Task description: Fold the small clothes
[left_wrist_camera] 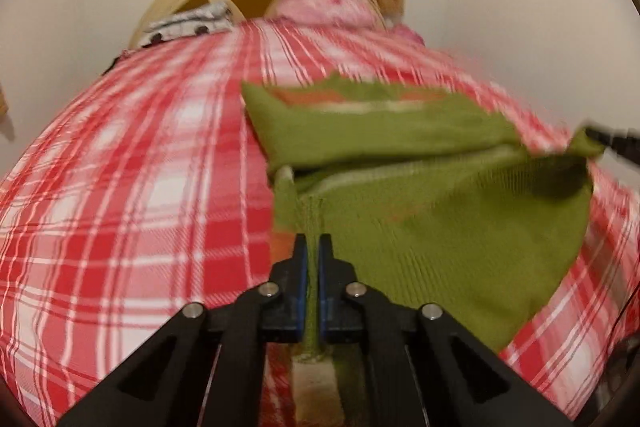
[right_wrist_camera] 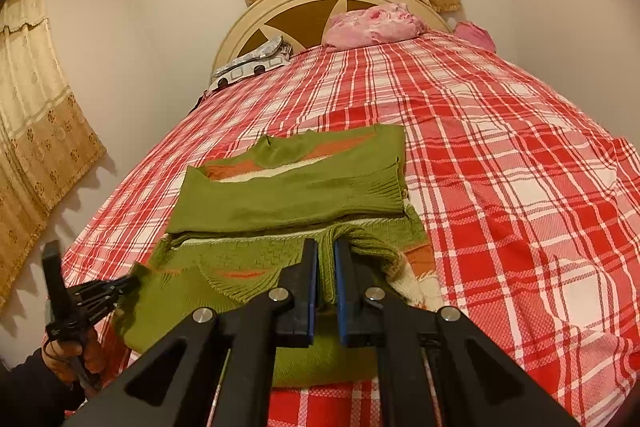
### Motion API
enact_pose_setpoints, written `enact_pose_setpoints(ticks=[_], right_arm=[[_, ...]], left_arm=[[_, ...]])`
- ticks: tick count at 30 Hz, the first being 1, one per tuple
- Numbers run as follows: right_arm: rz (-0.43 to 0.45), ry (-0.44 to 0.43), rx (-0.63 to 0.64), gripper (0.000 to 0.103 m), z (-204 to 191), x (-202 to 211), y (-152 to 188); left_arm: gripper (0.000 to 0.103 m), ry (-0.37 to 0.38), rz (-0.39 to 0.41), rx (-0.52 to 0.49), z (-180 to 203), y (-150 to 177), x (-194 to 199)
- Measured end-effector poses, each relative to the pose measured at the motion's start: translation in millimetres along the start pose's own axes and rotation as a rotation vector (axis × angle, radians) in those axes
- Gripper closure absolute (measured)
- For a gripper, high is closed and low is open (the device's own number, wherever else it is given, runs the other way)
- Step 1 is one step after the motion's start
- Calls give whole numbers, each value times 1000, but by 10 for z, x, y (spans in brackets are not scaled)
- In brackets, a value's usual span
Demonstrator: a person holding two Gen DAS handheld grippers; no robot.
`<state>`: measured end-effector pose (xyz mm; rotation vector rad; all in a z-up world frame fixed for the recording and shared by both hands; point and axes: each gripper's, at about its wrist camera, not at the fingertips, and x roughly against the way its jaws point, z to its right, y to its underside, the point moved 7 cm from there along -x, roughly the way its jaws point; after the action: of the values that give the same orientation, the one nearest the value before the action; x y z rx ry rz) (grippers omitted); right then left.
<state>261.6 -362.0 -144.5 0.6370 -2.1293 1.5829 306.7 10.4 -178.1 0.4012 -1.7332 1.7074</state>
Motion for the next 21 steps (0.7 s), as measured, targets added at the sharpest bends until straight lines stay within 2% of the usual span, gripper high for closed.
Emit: enact_pose_setpoints(ticks=[4,9,14,21], right_arm=[[15,-1,-4,96,0,-13,-162],[31,-18,1,96,-55,-143,-546],[31,-19,-12,96,-44,-418,-958],[17,-18,-56,96,94,-906,-1495]], left_arm=[[99,-4,117,68,-209,-411,212],[99,-16,161,64,-276,-768,116],[99,-41,190,65,-400,-1204,-175],[99,-71,199,43,-490,-1628,-652]])
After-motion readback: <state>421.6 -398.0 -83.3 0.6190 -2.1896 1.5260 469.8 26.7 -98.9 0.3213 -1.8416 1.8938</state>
